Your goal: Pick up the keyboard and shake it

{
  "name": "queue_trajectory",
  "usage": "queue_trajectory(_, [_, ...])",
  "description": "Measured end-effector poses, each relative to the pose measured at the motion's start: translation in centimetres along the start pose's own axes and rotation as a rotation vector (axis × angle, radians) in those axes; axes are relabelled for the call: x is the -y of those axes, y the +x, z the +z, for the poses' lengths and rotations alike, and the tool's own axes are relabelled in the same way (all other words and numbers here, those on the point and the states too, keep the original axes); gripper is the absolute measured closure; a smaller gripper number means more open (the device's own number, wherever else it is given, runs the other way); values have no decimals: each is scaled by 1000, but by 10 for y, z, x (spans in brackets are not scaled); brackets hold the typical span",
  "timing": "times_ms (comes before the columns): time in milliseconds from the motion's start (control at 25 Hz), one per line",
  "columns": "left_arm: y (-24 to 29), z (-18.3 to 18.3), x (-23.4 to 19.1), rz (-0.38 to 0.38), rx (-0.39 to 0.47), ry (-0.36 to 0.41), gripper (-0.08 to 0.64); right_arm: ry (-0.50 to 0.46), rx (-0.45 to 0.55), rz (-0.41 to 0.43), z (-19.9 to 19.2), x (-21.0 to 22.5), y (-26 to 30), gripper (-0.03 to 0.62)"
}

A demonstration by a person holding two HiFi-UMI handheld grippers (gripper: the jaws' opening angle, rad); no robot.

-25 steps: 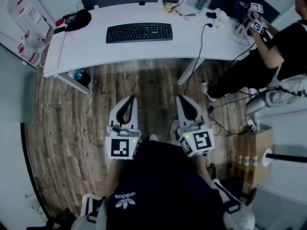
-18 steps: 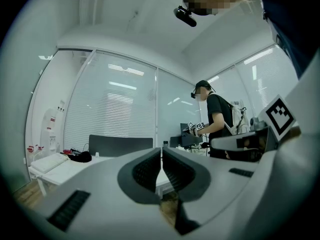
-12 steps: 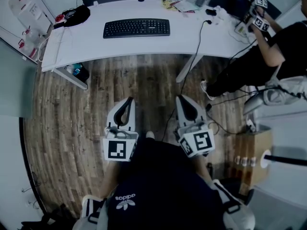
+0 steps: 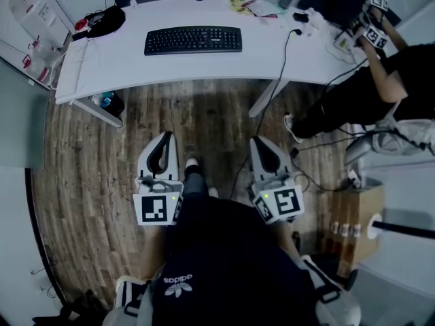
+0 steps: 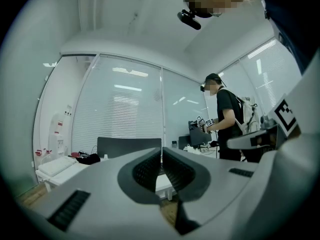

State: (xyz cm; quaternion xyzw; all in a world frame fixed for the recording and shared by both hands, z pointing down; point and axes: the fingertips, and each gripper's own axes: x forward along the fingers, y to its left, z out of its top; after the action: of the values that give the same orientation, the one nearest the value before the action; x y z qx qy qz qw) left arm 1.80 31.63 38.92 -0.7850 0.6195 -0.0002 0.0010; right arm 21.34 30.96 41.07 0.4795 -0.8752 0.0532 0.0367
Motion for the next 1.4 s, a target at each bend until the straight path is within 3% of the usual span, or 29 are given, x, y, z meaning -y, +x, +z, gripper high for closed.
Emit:
queue_trajectory(280, [64,14,-53,-69,8,29,549,-4,14,-10,20,4,68,588])
queue_trajectory(680, [128,16,-114,-110,6,-6,549,1,1,-96,32,16,150,588])
queue_trajectory(1200, [158,-1,-131,-98,-14,-46,549,14,-8,-129,24,23,179,588])
queue_trajectory(1400, [180,-7,-128,-113,-27,-59,549,34,0,-94,25,36,203,588])
